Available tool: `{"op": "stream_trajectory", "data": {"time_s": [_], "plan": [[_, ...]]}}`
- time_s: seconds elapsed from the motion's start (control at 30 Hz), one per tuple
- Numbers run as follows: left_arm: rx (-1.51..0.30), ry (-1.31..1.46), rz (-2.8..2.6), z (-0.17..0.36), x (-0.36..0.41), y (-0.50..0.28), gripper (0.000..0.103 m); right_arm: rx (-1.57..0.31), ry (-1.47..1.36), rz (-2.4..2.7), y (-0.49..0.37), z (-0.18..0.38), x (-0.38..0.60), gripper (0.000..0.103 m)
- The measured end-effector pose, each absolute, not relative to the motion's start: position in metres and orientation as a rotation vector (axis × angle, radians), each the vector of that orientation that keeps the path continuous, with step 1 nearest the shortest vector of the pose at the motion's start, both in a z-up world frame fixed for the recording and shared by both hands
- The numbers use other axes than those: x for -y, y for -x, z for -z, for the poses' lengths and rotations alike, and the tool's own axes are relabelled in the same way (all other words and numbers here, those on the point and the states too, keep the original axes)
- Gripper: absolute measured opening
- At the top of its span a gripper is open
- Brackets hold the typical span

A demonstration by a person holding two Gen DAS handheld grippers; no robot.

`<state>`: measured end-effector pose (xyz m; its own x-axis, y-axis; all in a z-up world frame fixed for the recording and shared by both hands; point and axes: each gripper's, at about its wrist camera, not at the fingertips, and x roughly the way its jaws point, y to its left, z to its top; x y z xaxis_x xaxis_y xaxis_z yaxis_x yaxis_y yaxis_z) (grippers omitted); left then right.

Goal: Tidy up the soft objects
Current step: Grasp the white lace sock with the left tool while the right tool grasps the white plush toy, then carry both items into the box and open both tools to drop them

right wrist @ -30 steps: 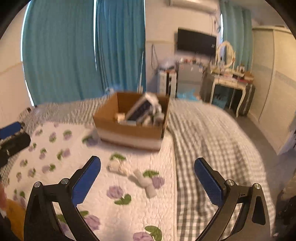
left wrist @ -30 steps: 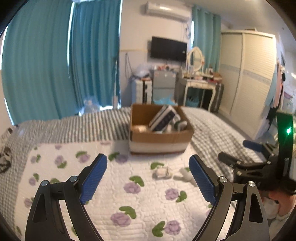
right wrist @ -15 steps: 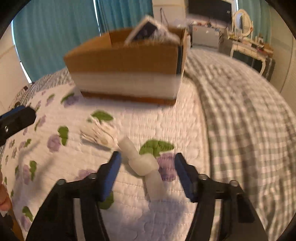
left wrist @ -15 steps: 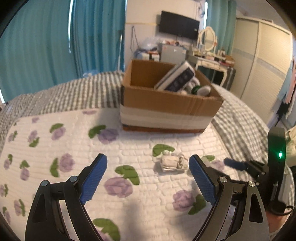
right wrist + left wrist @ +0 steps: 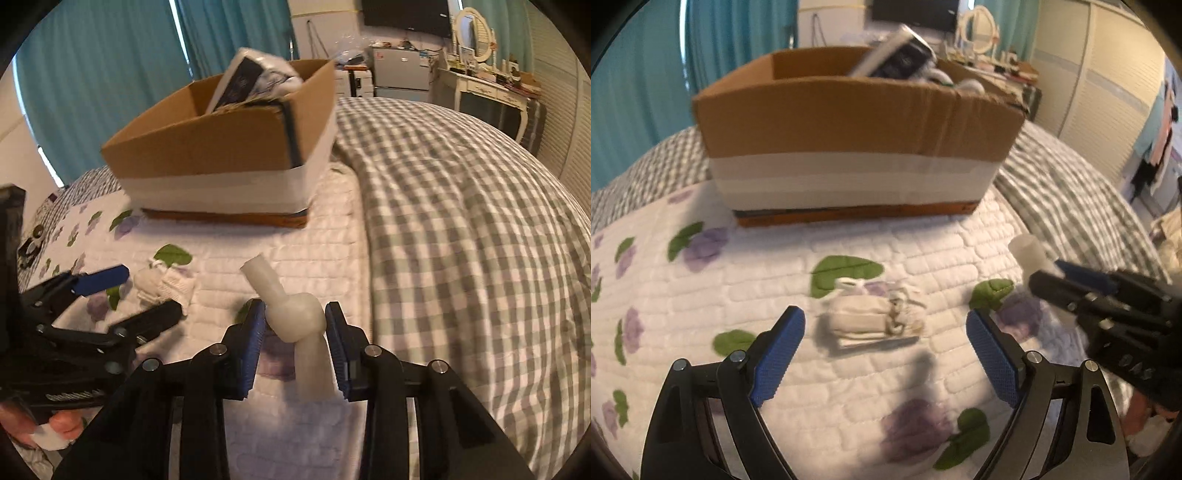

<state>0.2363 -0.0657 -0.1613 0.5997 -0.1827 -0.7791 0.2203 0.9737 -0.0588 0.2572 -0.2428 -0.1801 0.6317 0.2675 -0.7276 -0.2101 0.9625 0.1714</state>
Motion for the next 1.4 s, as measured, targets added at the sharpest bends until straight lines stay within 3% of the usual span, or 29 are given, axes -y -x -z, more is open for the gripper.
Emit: {"op": "stream_trajectory", "data": {"time_s": [0.2, 0.27, 0.3, 0.7, 1.1, 1.4], "plan": [[-0.893, -0.116, 0.243, 0.174, 0.078, -0.244, 0.086, -0.841, -0.082, -0.263, -0.257, 0.175, 0.251, 0.033], [-0.916, -0.113, 0.247, 0.179, 0.075, -0.246, 0.059, -0.839, -0.074, -0.26, -0.256, 0.174, 0.25, 0.033], [-0.918, -0.112, 0.243, 0.179, 0.074, -0.247, 0.058, -0.837, -0.063, -0.259, -0.255, 0.174, 0.246, 0.033], [-0.807, -0.075, 0.288, 0.103, 0.04, -0.209, 0.057, -0.756, -0.003, -0.258, -0.225, 0.119, 0.233, 0.033], [-0.584, -0.107, 0.3, -0.011, 0.024, -0.206, 0.057, -0.567, 0.027, -0.317, -0.219, -0.017, 0.203, 0.033], [-0.571, -0.066, 0.288, -0.008, 0.026, -0.272, 0.057, -0.604, -0.014, -0.344, -0.304, -0.024, 0.166, 0.033]]}}
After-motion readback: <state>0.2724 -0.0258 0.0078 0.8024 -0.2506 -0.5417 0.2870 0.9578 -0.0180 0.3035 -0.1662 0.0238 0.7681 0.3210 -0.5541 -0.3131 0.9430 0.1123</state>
